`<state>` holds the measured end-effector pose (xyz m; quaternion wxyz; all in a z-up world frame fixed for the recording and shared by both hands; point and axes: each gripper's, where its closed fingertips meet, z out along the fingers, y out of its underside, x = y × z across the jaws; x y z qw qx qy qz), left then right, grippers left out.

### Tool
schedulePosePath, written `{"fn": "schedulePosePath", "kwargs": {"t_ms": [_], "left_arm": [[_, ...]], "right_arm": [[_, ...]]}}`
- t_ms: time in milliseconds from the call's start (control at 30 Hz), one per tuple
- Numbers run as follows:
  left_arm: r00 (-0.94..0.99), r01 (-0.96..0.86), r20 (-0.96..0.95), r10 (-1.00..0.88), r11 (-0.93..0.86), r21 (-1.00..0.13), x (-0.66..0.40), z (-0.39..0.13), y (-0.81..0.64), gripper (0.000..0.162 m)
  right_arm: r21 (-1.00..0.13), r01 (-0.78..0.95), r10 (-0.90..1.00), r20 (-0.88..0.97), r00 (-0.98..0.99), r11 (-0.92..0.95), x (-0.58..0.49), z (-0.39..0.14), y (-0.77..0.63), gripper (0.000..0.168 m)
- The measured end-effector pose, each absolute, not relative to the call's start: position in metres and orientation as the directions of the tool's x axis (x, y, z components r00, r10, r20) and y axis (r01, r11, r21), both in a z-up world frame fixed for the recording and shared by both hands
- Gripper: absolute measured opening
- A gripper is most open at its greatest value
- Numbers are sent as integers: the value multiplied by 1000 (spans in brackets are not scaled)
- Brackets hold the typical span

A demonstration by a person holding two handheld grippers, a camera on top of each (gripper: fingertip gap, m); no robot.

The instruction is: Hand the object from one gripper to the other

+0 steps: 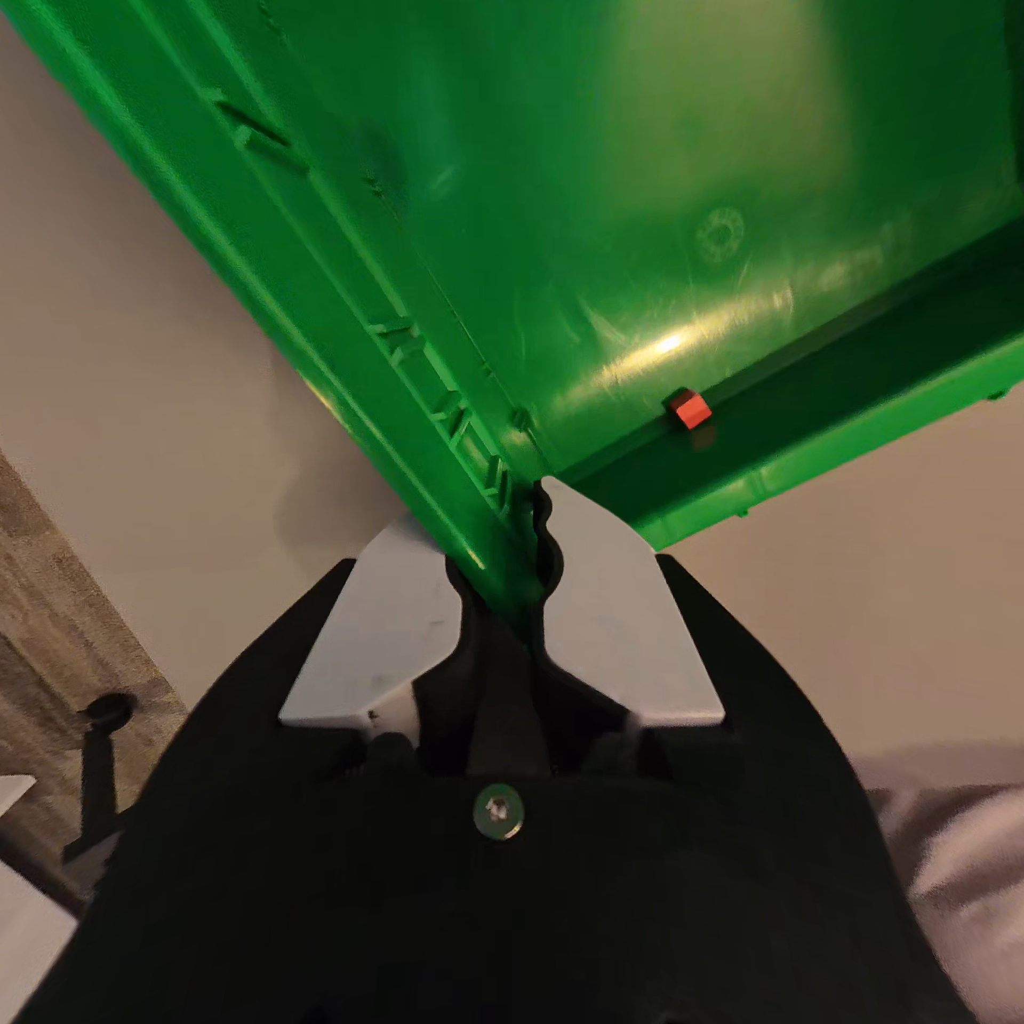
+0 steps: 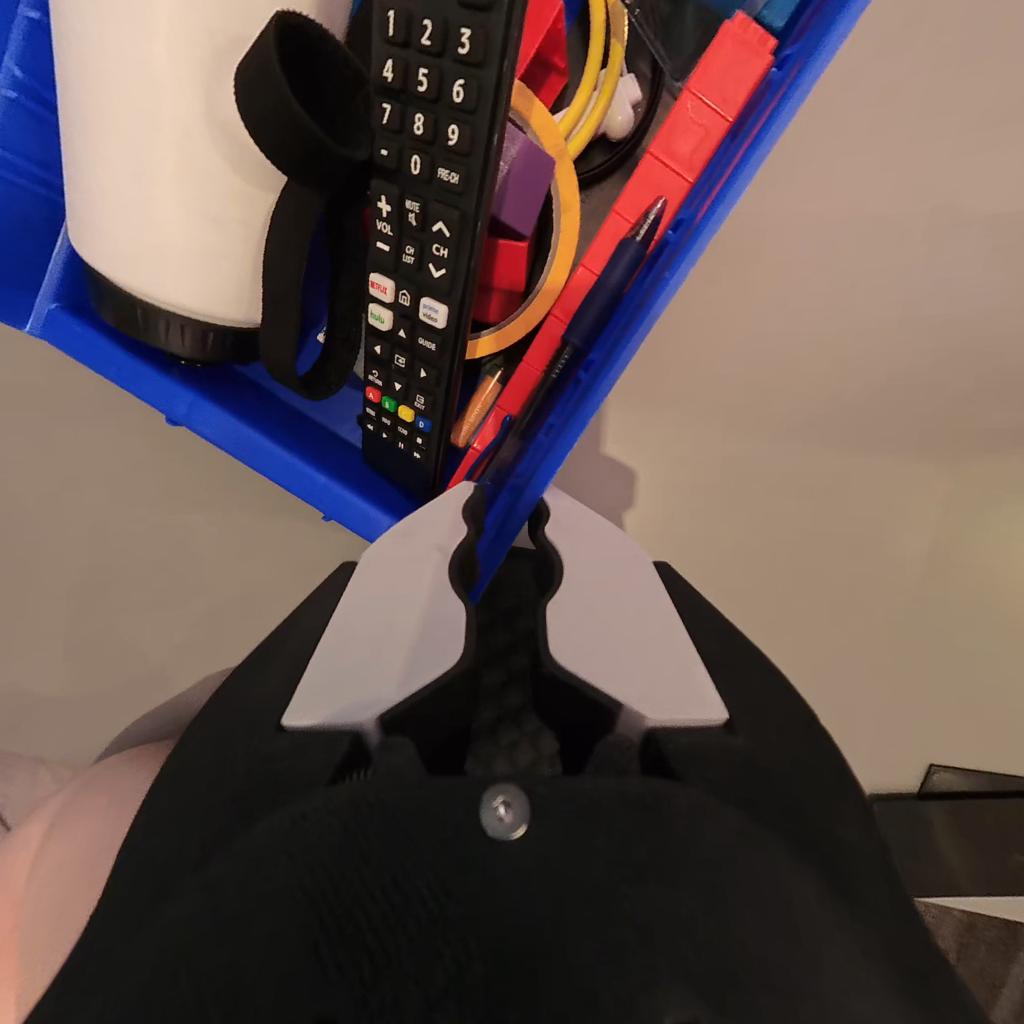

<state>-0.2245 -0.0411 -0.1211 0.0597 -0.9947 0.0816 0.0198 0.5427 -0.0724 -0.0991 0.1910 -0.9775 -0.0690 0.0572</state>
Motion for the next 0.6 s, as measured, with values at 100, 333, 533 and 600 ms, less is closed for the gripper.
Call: {"fn": "schedulePosePath", "kwargs": {"t_ms": [100,333,533,600], "left_arm": [[976,-216,-5,-216,-973,-83,-196,-121,-46,17],[941,-338,-3,-338,-941,-33,-147,-120,-53,18],[881,-472,48,-471,-882,19,-105,-120,-70,17],[859,-510,67,-507,-859,39,-92,-119,-77,15]], "right_arm": [[-376,143,190,-91,977,-916,536,-99,-71,18],[-311,251,286,-69,956,-917,512,-98,-66,16],[-275,415,447,-63,892,-867,477,-98,-62,17],[-254,435,459,-40,888,-864,473,-98,-59,17]]}}
